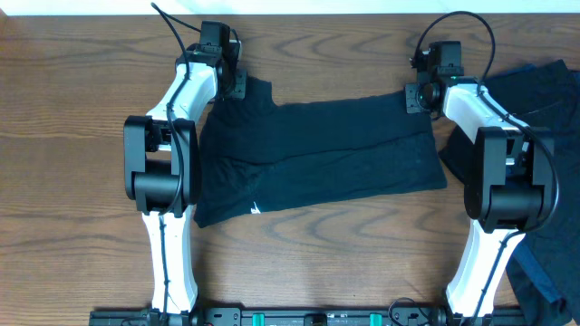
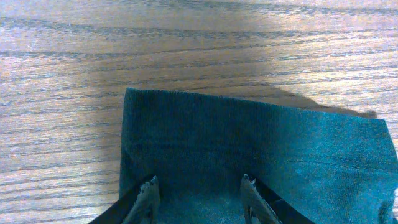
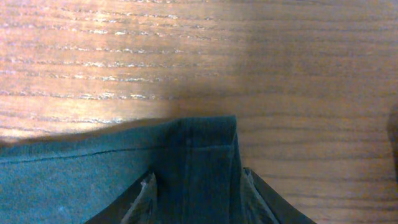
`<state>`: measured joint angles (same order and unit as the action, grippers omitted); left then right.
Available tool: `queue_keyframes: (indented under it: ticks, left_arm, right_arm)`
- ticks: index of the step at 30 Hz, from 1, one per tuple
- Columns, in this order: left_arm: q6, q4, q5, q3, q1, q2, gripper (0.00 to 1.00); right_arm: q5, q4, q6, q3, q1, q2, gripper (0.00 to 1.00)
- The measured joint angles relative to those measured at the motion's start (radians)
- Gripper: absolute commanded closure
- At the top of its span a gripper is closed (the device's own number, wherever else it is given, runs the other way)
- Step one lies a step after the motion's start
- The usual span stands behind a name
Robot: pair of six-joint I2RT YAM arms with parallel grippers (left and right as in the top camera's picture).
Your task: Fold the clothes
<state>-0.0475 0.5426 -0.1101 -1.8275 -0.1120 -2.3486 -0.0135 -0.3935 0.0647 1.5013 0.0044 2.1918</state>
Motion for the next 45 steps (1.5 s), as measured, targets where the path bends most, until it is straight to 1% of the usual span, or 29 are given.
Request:
queue_keyframes:
  ticks: [3,5,7,8,10,12,13,15,17,24,25,26,28,31,36,40,45]
  left_arm:
    - [0.0,0.002,0.0,0.0,0.0,0.0,0.55]
    - [0.0,0.002,0.0,0.0,0.0,0.0,0.56]
    - [0.0,0.002,-0.003,0.0,0.0,0.0,0.66]
    - [0.006,0.002,-0.004,0.0,0.0,0.0,0.73]
    - [0.007,0.003,-0.007,0.0,0.0,0.0,0.79]
    - [0.006,0.003,-0.008,0.0,0.0,0.0,0.81]
    - [0.005,0.003,-0.01,0.0,0.0,0.0,0.85]
    - [0.007,0.007,-0.011,0.0,0.0,0.0,0.87]
    - [0.008,0.012,-0.012,0.0,0.0,0.0,0.93]
    - [0.006,0.013,-0.014,0.0,0.0,0.0,0.94]
    - [0.006,0.013,-0.014,0.0,0.0,0.0,0.93]
    - [0.007,0.013,-0.014,0.0,0.0,0.0,0.83]
    - [0.007,0.01,-0.015,0.0,0.0,0.0,0.62]
    - [0.008,0.006,-0.014,0.0,0.001,0.0,0.45]
    - [0.022,0.007,-0.014,-0.001,0.005,0.006,0.44]
    - [0.022,0.02,-0.014,-0.001,0.01,0.041,0.43]
    - [0.022,0.028,-0.014,-0.002,0.014,0.071,0.42]
  right_arm:
    - [0.008,-0.002,-0.011,0.013,-0.003,0.01,0.65]
    - [0.016,-0.006,-0.02,0.02,-0.005,0.014,0.67]
    - [0.021,-0.007,-0.025,0.023,-0.006,0.017,0.69]
    - [0.023,-0.007,-0.026,0.023,-0.006,0.018,0.75]
    - [0.029,-0.006,-0.025,0.024,-0.006,0.018,0.88]
    - [0.032,-0.008,-0.026,0.026,-0.006,0.019,0.98]
    - [0.032,-0.01,-0.026,0.028,-0.006,0.02,0.99]
    - [0.032,-0.013,-0.027,0.029,-0.006,0.02,0.99]
    - [0.031,-0.013,-0.027,0.029,-0.006,0.02,0.99]
    - [0.032,-0.014,-0.027,0.03,-0.006,0.02,0.99]
    - [0.031,-0.014,-0.027,0.03,-0.006,0.02,0.99]
    - [0.031,-0.015,-0.027,0.031,-0.006,0.02,0.97]
    - [0.03,-0.018,-0.028,0.031,-0.006,0.02,0.88]
    - [0.015,-0.029,-0.03,0.034,-0.008,0.021,0.76]
    - [0.005,-0.038,-0.03,0.037,-0.016,0.021,0.65]
    - [0.001,-0.04,-0.028,0.038,-0.019,0.021,0.63]
    - [-0.002,-0.04,-0.028,0.038,-0.019,0.021,0.62]
